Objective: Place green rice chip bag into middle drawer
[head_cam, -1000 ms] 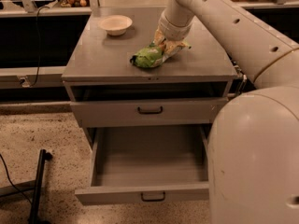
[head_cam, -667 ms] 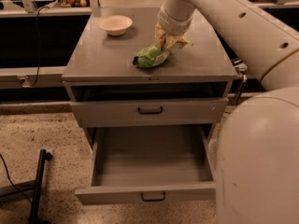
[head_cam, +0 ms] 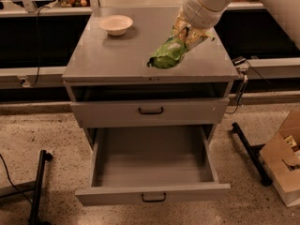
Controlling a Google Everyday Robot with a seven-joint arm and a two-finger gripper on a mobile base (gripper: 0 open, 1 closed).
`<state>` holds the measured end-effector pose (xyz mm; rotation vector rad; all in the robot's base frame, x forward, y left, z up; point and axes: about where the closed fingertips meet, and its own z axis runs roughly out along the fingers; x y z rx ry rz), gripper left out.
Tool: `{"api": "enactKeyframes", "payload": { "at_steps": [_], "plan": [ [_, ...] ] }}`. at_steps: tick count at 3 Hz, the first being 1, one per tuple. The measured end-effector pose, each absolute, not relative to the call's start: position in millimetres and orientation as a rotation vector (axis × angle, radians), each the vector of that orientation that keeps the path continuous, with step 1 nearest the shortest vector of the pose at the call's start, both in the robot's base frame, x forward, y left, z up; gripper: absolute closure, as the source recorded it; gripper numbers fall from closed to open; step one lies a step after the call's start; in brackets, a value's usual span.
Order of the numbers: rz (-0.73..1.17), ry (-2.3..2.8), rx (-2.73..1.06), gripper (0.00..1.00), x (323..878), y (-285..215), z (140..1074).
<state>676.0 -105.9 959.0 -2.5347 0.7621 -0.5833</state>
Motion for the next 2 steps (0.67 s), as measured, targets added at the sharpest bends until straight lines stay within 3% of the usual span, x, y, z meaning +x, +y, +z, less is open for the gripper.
{"api": "enactKeyframes", "payload": {
  "at_steps": [2],
  "plan": [
    [-0.58, 0.831, -2.48, 1.0, 653.8, -106.5, 956.9]
  ]
}}
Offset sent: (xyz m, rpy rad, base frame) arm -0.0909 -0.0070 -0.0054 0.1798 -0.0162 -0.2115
